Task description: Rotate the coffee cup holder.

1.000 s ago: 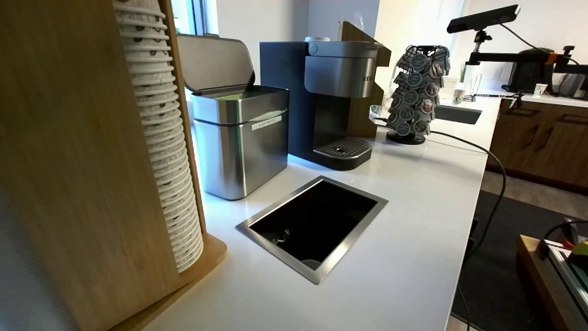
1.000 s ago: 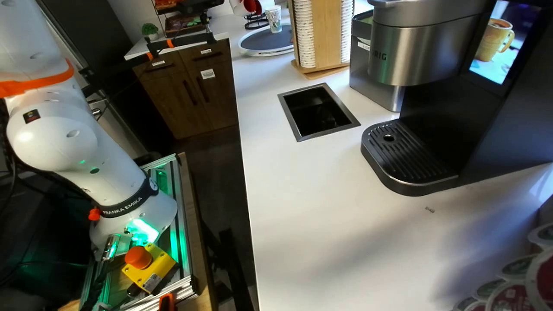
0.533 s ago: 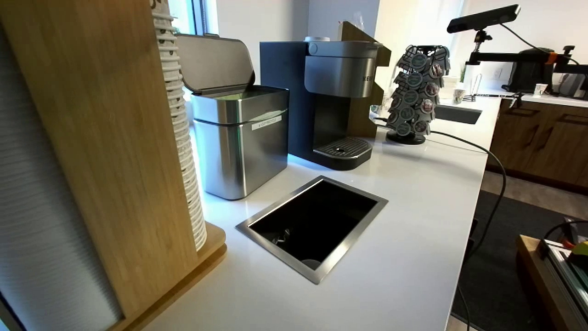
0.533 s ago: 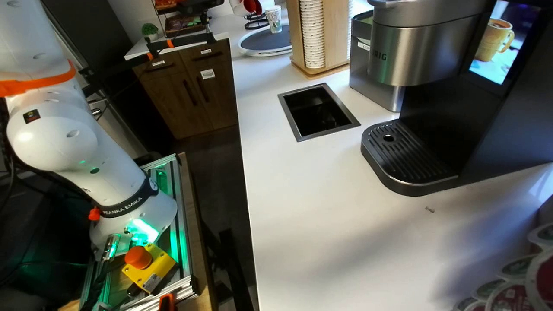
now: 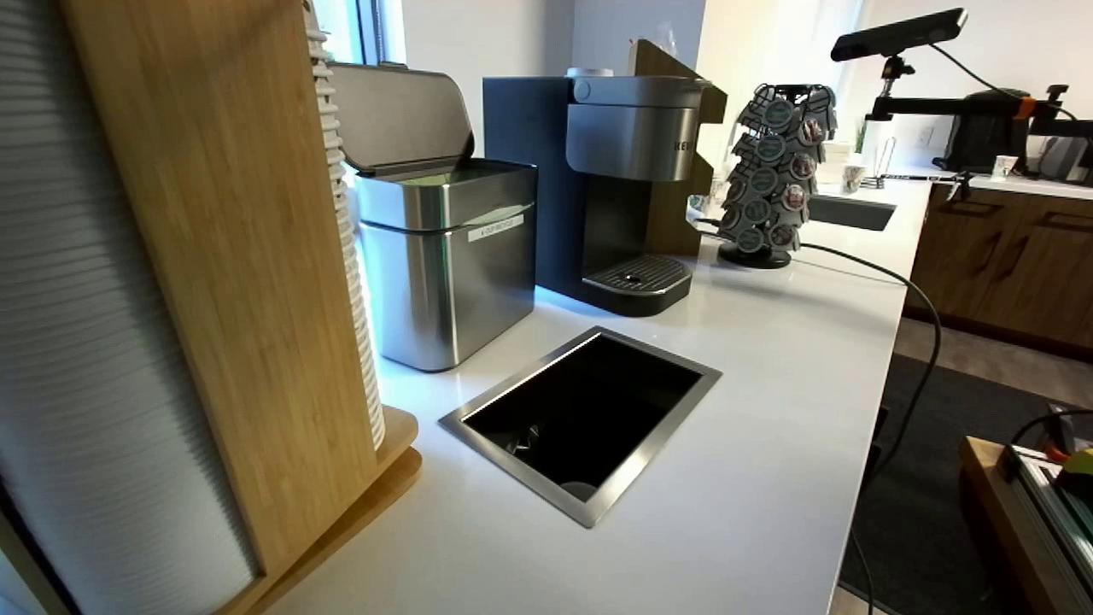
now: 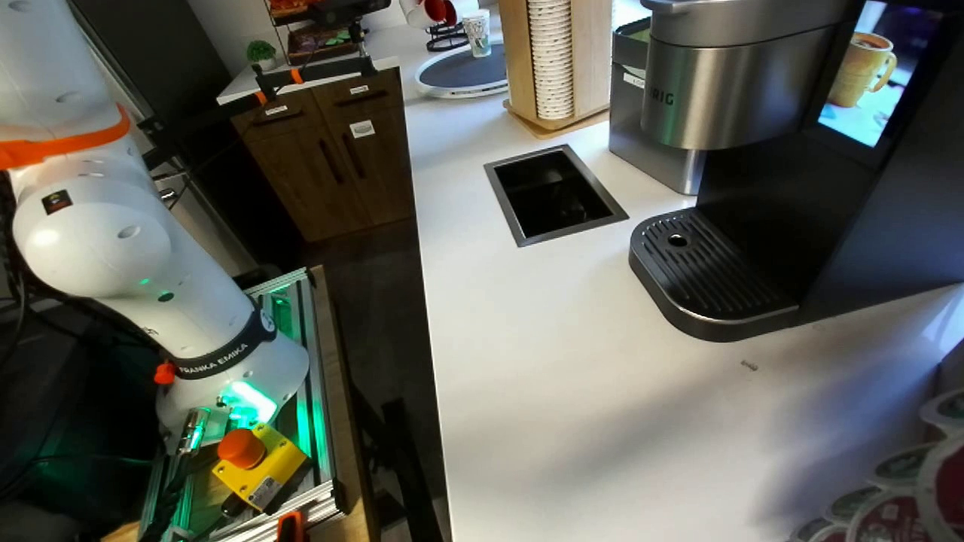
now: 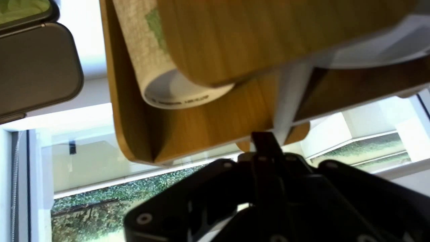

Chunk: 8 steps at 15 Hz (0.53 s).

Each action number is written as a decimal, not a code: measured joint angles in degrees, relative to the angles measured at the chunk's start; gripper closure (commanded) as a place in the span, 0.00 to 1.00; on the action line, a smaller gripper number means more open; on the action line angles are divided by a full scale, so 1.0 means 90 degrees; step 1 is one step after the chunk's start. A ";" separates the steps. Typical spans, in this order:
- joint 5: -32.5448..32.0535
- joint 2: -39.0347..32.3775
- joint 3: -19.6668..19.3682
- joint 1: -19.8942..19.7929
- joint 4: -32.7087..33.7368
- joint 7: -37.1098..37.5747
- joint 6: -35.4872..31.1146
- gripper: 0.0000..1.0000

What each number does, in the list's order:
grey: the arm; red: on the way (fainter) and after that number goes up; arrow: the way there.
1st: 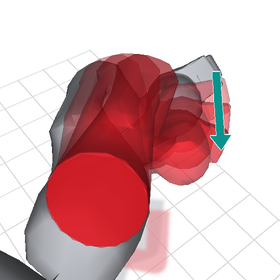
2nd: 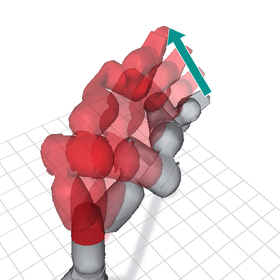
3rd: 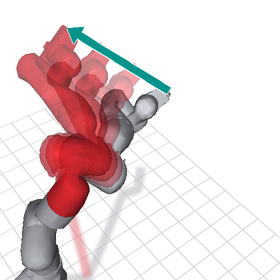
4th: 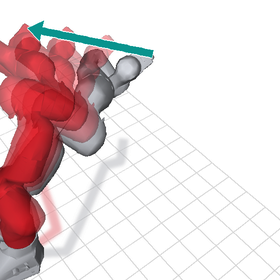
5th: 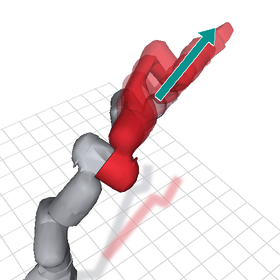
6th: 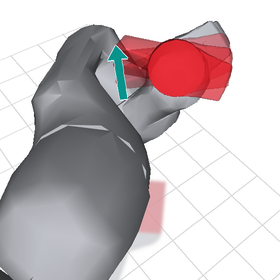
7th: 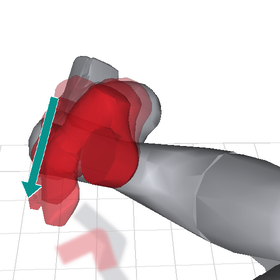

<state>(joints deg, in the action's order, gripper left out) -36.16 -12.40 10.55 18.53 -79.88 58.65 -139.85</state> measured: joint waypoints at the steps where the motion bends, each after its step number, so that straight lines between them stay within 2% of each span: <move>1: 0.0000 0.0069 0.0037 0.0027 0.0001 -0.0006 -0.0057 1.00; 5: 0.0154 0.0326 0.0250 0.0066 -0.0015 -0.0121 -0.0083 1.00; 8: 0.0588 0.0436 0.0381 0.0065 -0.0025 -0.0457 0.0141 1.00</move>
<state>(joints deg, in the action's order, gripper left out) -30.86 -8.48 13.99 19.11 -80.11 54.53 -138.58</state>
